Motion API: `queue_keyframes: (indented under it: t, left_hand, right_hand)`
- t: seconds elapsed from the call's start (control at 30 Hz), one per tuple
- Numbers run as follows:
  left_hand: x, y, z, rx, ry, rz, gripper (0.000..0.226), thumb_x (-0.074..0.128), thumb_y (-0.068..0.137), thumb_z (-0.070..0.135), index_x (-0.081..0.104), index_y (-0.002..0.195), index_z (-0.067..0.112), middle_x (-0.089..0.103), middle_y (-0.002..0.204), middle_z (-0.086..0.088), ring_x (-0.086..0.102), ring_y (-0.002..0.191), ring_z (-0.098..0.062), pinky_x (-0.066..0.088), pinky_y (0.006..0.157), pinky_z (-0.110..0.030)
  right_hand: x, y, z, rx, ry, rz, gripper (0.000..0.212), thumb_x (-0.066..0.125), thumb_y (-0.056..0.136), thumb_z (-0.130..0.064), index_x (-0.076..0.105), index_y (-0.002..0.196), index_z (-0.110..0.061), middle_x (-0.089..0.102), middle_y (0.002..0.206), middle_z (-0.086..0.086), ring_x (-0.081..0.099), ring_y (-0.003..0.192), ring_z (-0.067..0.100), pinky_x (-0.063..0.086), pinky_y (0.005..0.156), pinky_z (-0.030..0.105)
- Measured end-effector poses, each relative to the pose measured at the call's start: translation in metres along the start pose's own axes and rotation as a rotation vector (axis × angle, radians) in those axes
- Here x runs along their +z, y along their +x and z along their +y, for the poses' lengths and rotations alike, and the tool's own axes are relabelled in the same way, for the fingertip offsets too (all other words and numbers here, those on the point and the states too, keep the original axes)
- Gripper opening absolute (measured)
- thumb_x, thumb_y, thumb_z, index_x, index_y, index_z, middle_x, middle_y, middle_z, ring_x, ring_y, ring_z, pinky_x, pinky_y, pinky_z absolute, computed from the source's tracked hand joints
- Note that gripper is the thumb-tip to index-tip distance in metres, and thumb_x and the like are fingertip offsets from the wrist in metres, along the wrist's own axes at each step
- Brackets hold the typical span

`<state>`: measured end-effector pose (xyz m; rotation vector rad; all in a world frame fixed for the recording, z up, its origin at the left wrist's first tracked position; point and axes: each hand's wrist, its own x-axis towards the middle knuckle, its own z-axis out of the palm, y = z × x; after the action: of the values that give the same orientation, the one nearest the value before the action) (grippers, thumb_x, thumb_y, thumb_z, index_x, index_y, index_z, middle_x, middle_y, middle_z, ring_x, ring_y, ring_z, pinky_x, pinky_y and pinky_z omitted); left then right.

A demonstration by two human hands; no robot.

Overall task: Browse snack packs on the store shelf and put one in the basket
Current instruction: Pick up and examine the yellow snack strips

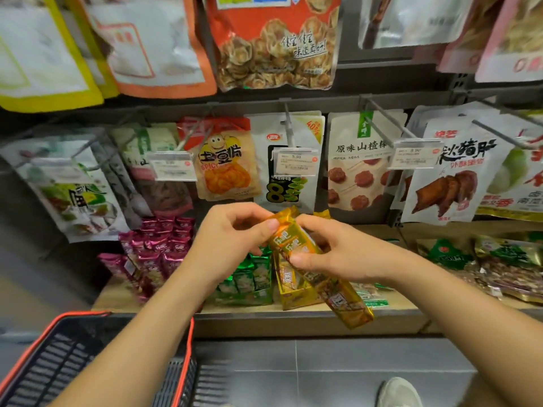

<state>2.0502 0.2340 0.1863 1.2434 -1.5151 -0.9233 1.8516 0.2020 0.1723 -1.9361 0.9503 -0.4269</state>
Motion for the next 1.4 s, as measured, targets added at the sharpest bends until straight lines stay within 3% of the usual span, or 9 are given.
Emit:
queue_keyframes:
  t: [0.1,0.2,0.4,0.6,0.87,1.0,1.2,1.33,1.4]
  left_hand:
    - [0.0,-0.001,-0.006,-0.011,-0.029,0.083,0.001,0.075,0.078,0.018,0.075,0.078,0.019,0.07,0.064,0.003,0.057,0.051,-0.004,0.047,0.05,-0.016]
    - [0.001,-0.001,-0.007,-0.033,-0.086,0.072,0.016,0.074,0.068,0.036,0.078,0.075,0.023,0.071,0.065,0.0,0.057,0.051,-0.007,0.046,0.047,-0.018]
    - [-0.008,0.001,-0.013,-0.016,-0.053,0.071,0.011,0.075,0.069,0.038,0.079,0.073,0.029,0.072,0.066,0.002,0.058,0.055,-0.002,0.041,0.047,-0.015]
    - [-0.007,0.007,-0.023,-0.106,-0.113,0.213,0.026,0.065,0.09,0.022,0.074,0.065,0.023,0.064,0.062,0.007,0.056,0.062,-0.006,0.048,0.06,-0.023]
    - [-0.014,0.01,-0.028,-0.191,0.035,0.126,0.009,0.077,0.078,0.021,0.069,0.079,0.025,0.069,0.08,-0.001,0.062,0.074,-0.013,0.053,0.071,-0.035]
    - [-0.013,0.009,-0.028,-0.253,-0.116,0.13,0.003,0.075,0.08,0.024,0.073,0.08,0.024,0.073,0.078,0.002,0.068,0.075,-0.008,0.056,0.069,-0.024]
    - [-0.03,0.009,-0.027,-0.241,-0.264,0.147,0.01,0.078,0.067,0.015,0.076,0.075,0.01,0.071,0.066,-0.004,0.069,0.062,-0.012,0.053,0.062,-0.016]
    - [-0.039,0.013,-0.031,-0.224,-0.308,0.263,0.016,0.078,0.061,0.018,0.075,0.072,0.006,0.07,0.063,-0.007,0.066,0.057,-0.01,0.053,0.061,-0.016]
    - [-0.038,0.012,-0.032,-0.213,-0.308,0.287,0.016,0.079,0.061,0.025,0.077,0.068,0.01,0.072,0.066,-0.006,0.068,0.061,-0.01,0.054,0.063,-0.016]
  right_hand:
    - [0.005,0.007,0.0,0.023,0.056,-0.022,0.041,0.068,0.09,-0.027,0.054,0.129,-0.027,0.065,0.118,-0.006,0.061,0.109,0.009,0.048,0.101,0.041]
    - [0.011,0.012,0.0,0.013,0.013,-0.038,0.033,0.07,0.089,-0.025,0.059,0.12,-0.023,0.067,0.111,-0.001,0.063,0.103,0.016,0.049,0.097,0.046]
    - [0.023,0.02,-0.004,0.022,-0.007,-0.045,0.03,0.068,0.089,-0.029,0.06,0.117,-0.025,0.066,0.104,-0.001,0.063,0.095,0.019,0.051,0.093,0.046]
    - [0.038,0.026,-0.007,-0.024,-0.091,0.075,0.018,0.057,0.094,-0.041,0.048,0.101,-0.027,0.059,0.076,-0.006,0.061,0.06,0.01,0.053,0.057,0.035]
    - [0.044,0.027,0.002,-0.101,-0.478,0.25,0.028,0.052,0.095,-0.046,0.044,0.113,-0.027,0.061,0.093,-0.004,0.061,0.078,0.018,0.052,0.065,0.044]
    - [0.042,0.028,0.004,-0.137,-0.478,0.301,0.035,0.056,0.092,-0.047,0.045,0.121,-0.029,0.06,0.099,-0.005,0.059,0.083,0.016,0.052,0.068,0.041]
    - [0.034,0.028,0.008,-0.09,-0.362,0.151,0.055,0.066,0.086,-0.049,0.04,0.131,-0.032,0.059,0.101,-0.009,0.058,0.085,0.008,0.053,0.074,0.035]
    - [0.018,0.024,0.013,0.047,-0.206,-0.017,0.053,0.067,0.084,-0.052,0.044,0.128,-0.032,0.063,0.1,-0.008,0.063,0.081,0.007,0.055,0.065,0.024]
    - [0.013,0.021,0.012,0.087,-0.123,-0.047,0.045,0.065,0.086,-0.052,0.048,0.123,-0.033,0.066,0.101,-0.002,0.065,0.081,0.016,0.056,0.068,0.031]
